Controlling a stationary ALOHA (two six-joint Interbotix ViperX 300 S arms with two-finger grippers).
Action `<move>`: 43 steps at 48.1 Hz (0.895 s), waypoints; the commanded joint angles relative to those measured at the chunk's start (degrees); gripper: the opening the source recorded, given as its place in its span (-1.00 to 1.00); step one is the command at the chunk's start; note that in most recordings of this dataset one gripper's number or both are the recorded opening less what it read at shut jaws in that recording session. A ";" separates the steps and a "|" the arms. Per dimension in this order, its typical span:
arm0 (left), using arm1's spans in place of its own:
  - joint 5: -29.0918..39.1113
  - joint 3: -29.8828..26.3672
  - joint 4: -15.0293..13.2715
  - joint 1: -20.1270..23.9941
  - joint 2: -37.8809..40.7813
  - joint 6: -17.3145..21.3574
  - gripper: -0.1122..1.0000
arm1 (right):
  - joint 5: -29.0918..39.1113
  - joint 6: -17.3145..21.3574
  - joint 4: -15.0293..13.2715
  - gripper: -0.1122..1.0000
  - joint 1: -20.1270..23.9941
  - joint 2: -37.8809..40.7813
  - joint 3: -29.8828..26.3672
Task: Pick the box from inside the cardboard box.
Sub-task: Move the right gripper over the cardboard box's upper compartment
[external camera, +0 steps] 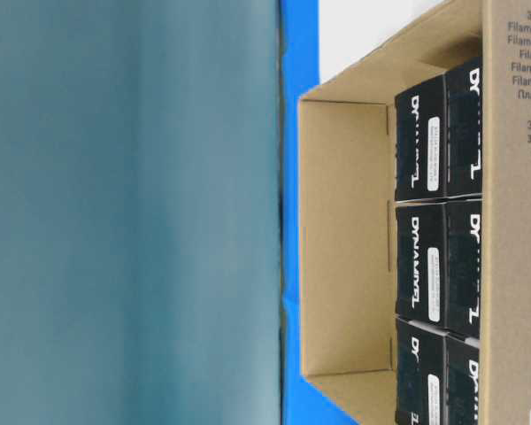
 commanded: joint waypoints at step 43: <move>16.52 -8.53 0.70 0.18 -1.14 -1.32 -0.89 | 42.28 10.99 3.60 -0.81 0.09 11.16 -23.47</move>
